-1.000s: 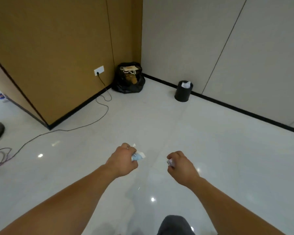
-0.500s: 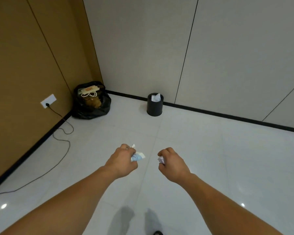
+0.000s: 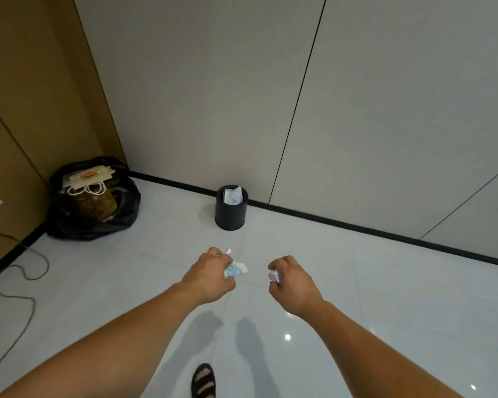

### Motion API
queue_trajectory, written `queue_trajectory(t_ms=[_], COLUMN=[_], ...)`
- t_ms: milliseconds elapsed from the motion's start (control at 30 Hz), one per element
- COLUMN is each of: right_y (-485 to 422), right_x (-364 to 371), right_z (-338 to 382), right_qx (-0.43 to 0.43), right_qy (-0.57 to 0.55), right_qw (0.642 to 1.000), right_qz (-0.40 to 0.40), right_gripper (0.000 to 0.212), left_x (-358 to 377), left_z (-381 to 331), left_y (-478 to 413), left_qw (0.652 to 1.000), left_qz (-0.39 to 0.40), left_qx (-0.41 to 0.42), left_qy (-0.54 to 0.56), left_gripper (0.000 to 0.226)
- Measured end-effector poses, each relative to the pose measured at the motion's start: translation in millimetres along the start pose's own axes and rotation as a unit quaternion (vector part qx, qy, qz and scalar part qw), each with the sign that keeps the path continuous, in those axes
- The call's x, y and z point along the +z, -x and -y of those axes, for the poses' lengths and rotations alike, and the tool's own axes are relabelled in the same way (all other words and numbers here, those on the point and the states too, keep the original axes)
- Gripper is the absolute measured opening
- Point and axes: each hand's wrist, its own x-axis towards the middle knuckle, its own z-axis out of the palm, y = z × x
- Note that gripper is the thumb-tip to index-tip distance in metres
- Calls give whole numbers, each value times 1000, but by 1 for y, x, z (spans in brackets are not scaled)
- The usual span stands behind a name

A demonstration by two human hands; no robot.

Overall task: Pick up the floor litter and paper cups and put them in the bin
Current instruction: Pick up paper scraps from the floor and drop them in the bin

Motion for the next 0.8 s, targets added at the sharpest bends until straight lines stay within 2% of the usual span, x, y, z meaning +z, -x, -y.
queue_trajectory(t_ms=[167,400,533,800], right_y=[-106,-270,-378,-552], right_x=[-23,-41,-57,-84], right_z=[-14,-45,-65,-75], right_qx=[27,20,-26,-86], right_qy=[-21,-35,-26,6], right_qw=[999,999,999,992], right_qz=[-17,5,26,92], right_gripper=[34,35,34,32], left_x=[-37,-56,-73,-97], left_z=[-7,-11,-9,5], left_y=[-124,-283,-374,-507], left_qw=[1000,999,999,993], left_qz=[14,24,-5,0], left_qx=[15,6,-28,-112], left_qy=[-14,-31,-20,27], left_gripper=[52,52,49,52])
